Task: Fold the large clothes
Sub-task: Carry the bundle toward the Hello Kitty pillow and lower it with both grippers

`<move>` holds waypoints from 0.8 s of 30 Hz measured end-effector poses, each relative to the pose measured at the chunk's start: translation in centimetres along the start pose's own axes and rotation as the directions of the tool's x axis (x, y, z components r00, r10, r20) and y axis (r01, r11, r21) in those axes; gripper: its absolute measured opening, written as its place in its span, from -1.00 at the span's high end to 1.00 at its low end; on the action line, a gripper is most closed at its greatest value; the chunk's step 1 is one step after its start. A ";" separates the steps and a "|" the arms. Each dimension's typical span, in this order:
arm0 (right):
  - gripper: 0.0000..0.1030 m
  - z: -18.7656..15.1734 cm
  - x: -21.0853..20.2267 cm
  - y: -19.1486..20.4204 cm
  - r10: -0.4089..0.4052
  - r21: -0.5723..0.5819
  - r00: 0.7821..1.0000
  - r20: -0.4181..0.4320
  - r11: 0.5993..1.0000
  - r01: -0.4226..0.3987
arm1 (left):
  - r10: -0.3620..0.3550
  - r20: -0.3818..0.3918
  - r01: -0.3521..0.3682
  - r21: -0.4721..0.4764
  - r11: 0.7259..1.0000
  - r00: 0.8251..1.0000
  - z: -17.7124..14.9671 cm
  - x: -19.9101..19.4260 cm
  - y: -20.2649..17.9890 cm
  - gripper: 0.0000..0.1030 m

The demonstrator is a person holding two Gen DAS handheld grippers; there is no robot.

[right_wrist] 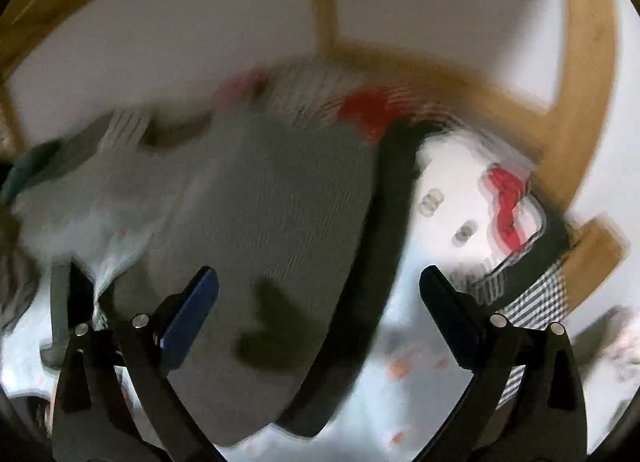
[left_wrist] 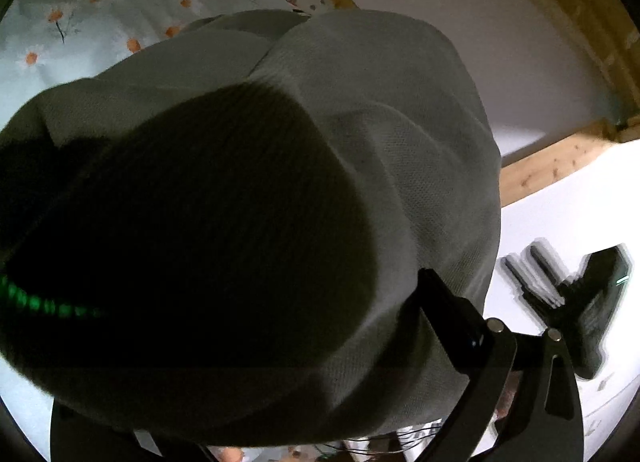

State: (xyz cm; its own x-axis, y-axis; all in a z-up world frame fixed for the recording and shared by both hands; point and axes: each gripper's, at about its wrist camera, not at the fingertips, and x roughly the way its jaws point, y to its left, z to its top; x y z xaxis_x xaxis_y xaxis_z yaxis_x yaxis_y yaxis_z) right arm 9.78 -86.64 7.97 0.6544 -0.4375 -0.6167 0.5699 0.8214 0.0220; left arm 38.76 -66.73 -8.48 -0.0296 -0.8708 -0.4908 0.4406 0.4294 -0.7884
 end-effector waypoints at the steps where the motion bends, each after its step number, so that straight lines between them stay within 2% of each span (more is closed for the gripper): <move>1: -0.93 0.7 -0.1 1.3 -0.034 -0.049 0.999 0.024 0.998 0.036 | 0.015 -0.001 -0.015 -0.002 1.000 1.000 -0.1 -0.1 -0.2 -0.92; 2: -0.93 1.6 0.3 4.2 -0.053 -0.127 0.999 0.005 0.990 0.054 | 0.029 -0.006 -0.029 0.001 1.000 1.000 -0.5 -0.4 -0.3 -0.92; 4: -0.93 1.9 2.1 8.5 -0.047 -0.197 0.996 -0.072 0.980 0.032 | 0.056 -0.035 -0.055 0.026 0.998 0.998 -1.0 0.4 -1.9 -0.92; 5: -0.93 2.0 3.9 10.1 -0.082 -0.227 0.988 -0.128 0.973 0.051 | 0.068 -0.049 -0.066 0.039 0.997 0.996 -1.1 0.2 -2.2 -0.92; 6: -0.93 1.3 7.8 10.4 -0.167 -0.274 0.961 -0.221 0.956 0.104 | 0.088 -0.067 -0.084 0.058 0.995 0.994 -1.5 0.0 -2.4 -0.91; 7: -0.95 1.6 9.4 10.8 -0.179 -0.274 0.947 -0.265 0.956 0.104 | 0.123 -0.086 -0.116 0.088 0.989 0.989 -2.0 -0.7 -2.7 -0.91; 8: -0.96 2.0 10.8 10.5 -0.161 -0.248 0.945 -0.285 0.965 0.090 | 0.163 -0.088 -0.151 0.125 0.980 0.983 -2.6 -1.7 -3.0 -0.91; 11: -0.96 1.6 12.2 9.4 -0.156 -0.213 0.942 -0.297 0.973 0.094 | 0.219 0.047 -0.224 0.214 0.951 0.975 -2.7 -6.9 -4.0 -0.91; 13: -0.96 0.4 12.6 9.2 -0.156 -0.222 0.947 -0.280 0.971 0.095 | 0.249 0.169 -0.287 0.265 0.921 0.954 -1.3 -9.1 -5.3 -0.91; 15: -0.95 -0.5 12.4 9.2 -0.137 -0.209 0.953 -0.272 0.975 0.081 | 0.297 0.232 -0.359 0.306 0.882 0.926 -0.6 -9.8 -6.7 -0.91; 17: -0.95 -0.7 11.4 9.4 -0.108 -0.191 0.954 -0.280 0.980 0.055 | 0.367 0.234 -0.431 0.358 0.828 0.900 1.2 -6.5 -7.3 -0.91; 19: -0.95 -1.2 12.5 9.4 -0.091 -0.182 0.951 -0.294 0.983 0.038 | 0.509 0.191 -0.538 0.420 0.731 0.840 2.5 -1.1 -6.1 -0.91; 20: -0.95 -1.4 12.4 9.4 -0.088 -0.181 0.951 -0.298 0.983 0.035 | 0.534 0.139 -0.534 0.447 0.718 0.834 3.0 1.3 -4.9 -0.92; 22: -0.95 -1.7 13.3 9.5 -0.134 -0.210 0.947 -0.294 0.975 0.073 | 0.514 0.150 -0.524 0.423 0.739 0.845 3.4 2.6 -3.2 -0.92; 24: -0.95 -1.8 14.3 9.3 -0.152 -0.212 0.949 -0.275 0.973 0.094 | 0.515 0.163 -0.534 0.402 0.744 0.841 3.6 4.0 -2.6 -0.92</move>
State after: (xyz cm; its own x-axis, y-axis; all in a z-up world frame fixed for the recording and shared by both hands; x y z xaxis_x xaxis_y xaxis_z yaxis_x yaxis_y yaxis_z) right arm 23.61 -84.61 -2.05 0.3981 -0.4394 -0.8052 0.5105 0.8354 -0.2035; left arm 40.72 -72.20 -7.01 0.3481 -0.5503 -0.7589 0.7046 0.6876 -0.1754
